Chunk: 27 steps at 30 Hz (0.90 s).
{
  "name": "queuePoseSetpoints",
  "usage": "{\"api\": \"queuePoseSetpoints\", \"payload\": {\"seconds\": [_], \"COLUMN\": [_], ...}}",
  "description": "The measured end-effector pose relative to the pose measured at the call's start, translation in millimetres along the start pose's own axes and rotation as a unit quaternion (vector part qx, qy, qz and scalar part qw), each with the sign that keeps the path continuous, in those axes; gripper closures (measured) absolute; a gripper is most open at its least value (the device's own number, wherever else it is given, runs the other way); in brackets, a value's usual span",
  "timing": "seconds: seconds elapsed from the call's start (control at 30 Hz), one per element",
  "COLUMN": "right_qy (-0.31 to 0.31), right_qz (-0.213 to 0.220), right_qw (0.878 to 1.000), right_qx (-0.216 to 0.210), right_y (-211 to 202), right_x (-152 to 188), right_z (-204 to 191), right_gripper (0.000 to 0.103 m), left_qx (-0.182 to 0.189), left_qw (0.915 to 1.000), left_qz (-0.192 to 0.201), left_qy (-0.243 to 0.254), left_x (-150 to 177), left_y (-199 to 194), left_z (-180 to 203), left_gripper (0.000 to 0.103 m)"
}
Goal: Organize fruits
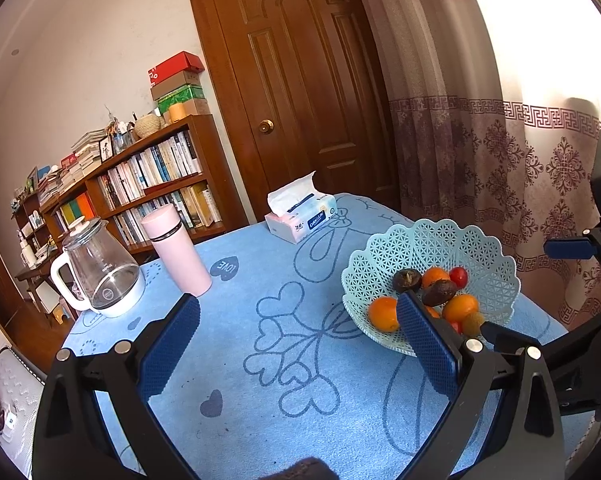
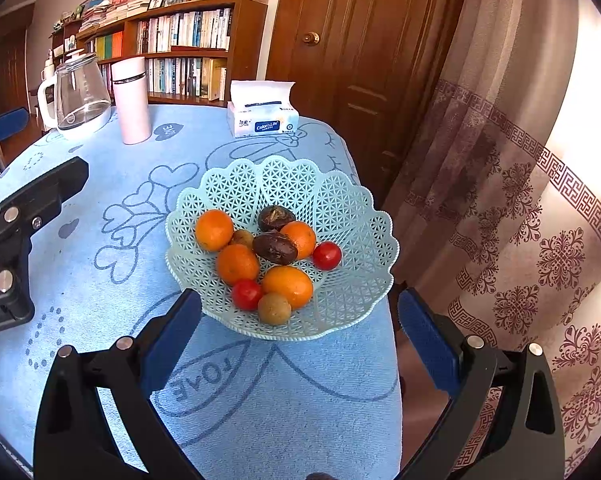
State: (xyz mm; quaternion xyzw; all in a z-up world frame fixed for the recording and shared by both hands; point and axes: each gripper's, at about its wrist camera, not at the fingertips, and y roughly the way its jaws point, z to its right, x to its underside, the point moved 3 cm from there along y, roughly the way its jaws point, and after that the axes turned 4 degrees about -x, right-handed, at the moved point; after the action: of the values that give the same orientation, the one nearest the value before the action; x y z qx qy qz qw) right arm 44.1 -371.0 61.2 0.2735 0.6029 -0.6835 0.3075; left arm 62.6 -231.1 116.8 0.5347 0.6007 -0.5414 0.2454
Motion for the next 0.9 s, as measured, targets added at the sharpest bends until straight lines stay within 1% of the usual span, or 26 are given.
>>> {"api": "queuePoseSetpoints", "payload": {"seconds": [0.13, 0.53, 0.7, 0.8, 0.9], "right_qy": [0.0, 0.004, 0.004, 0.003, 0.0], "right_qz": [-0.001, -0.002, -0.003, -0.003, -0.004], "right_qw": [1.0, 1.0, 1.0, 1.0, 1.0], "right_qx": [0.0, 0.002, 0.001, 0.0, -0.002], "right_y": [0.1, 1.3, 1.6, 2.5, 3.1], "right_x": [0.2, 1.2, 1.1, 1.5, 2.3], "right_z": [0.2, 1.6, 1.4, 0.3, -2.3], "right_gripper": [0.003, 0.003, 0.003, 0.003, 0.003], "left_qx": [0.005, 0.001, 0.001, 0.004, 0.0], "left_qw": [1.0, 0.9998, 0.9998, 0.9999, 0.9999], "left_qz": [0.002, 0.011, 0.007, -0.005, -0.01], "left_qy": [0.005, 0.017, 0.018, 0.01, 0.005], "left_x": [0.9, 2.0, 2.6, 4.5, 7.5], "left_y": [-1.4, -3.5, -2.5, -0.9, 0.2], "left_z": [3.8, 9.0, 9.3, 6.4, 2.4], "left_gripper": [0.005, 0.005, 0.005, 0.005, 0.005]}}
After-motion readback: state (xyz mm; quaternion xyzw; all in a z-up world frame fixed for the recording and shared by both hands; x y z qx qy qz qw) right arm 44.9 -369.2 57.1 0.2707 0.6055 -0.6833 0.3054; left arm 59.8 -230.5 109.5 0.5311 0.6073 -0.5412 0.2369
